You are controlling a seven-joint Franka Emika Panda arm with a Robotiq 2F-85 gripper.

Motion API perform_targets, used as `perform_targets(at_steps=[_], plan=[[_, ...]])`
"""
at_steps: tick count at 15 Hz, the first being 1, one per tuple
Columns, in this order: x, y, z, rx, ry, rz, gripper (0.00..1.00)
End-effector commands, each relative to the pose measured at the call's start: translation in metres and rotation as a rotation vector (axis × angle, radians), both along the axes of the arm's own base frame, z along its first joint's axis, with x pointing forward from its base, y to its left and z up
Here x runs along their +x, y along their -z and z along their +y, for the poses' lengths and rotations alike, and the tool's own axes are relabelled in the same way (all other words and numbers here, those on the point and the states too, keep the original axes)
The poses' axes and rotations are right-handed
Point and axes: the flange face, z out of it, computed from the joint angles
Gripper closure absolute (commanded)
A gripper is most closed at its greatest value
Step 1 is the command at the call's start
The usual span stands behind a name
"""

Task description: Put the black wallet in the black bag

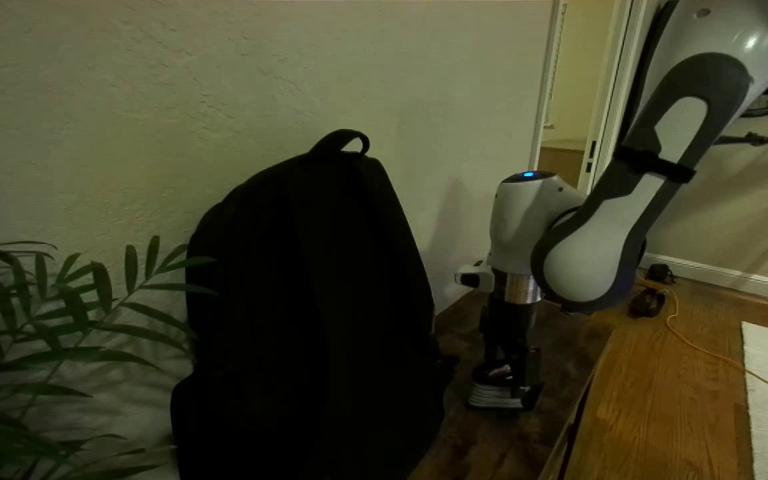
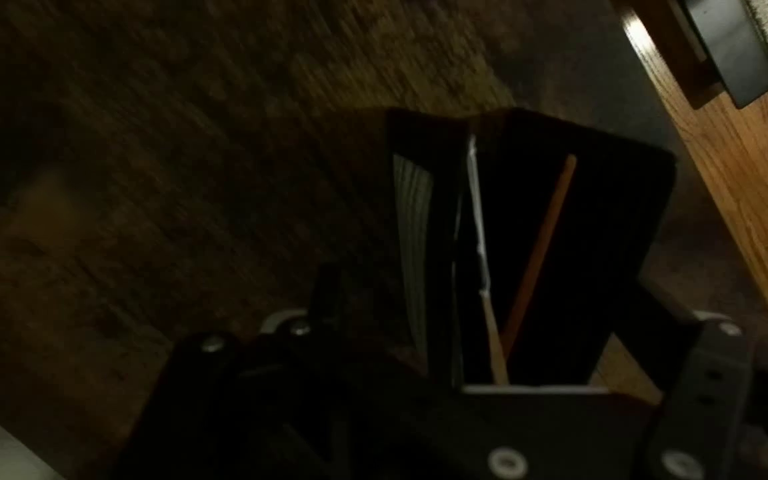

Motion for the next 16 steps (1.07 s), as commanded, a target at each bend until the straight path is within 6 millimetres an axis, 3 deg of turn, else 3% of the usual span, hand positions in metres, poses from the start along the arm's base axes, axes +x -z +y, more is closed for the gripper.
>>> perform_targets(at_steps=[1, 2, 4, 13, 14, 16], plan=[[0.000, 0.006, -0.003, -0.015, 0.035, -0.015, 0.00], [-0.001, 0.006, -0.004, -0.014, 0.038, -0.015, 0.25], [-0.001, 0.008, -0.005, -0.013, 0.040, -0.016, 0.33], [-0.005, 0.009, -0.007, -0.005, 0.052, -0.007, 0.93], [-0.007, 0.007, -0.005, -0.001, 0.057, 0.002, 0.97], [-0.011, 0.000, -0.001, 0.004, 0.055, 0.019, 0.95]])
